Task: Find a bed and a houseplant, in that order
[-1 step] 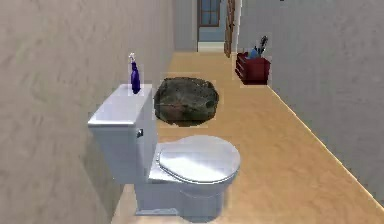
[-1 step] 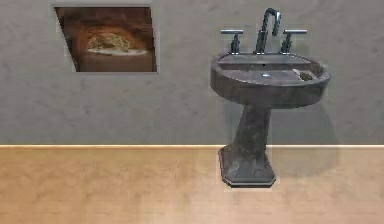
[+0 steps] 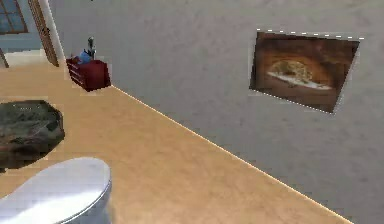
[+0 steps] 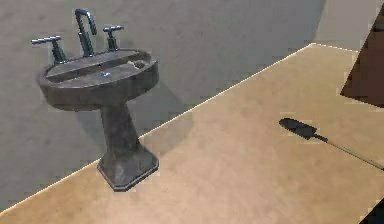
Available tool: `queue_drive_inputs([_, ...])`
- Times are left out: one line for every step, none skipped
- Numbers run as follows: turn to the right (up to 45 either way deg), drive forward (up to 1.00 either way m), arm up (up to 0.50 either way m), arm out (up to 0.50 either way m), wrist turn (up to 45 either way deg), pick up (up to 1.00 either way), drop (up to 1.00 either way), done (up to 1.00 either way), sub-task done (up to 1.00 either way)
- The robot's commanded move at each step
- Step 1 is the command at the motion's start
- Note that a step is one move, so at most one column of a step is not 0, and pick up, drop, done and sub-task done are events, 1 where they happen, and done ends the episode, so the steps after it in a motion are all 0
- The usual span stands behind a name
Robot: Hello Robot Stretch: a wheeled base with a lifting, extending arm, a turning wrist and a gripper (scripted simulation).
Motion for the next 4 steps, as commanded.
queue_drive_inputs([45.0,0.0,0.0,0.0,0.0,0.0,0.0,0.0,0.0])
queue_drive_inputs([39.0,0.0,0.0,0.0,0.0,0.0,0.0,0.0,0.0])
queue_drive_inputs([0.0,0.45,0.0,0.0,0.0,0.0,0.0,0.0,0.0])
queue_drive_inputs([30.0,0.0,0.0,0.0,0.0,0.0,0.0,0.0,0.0])
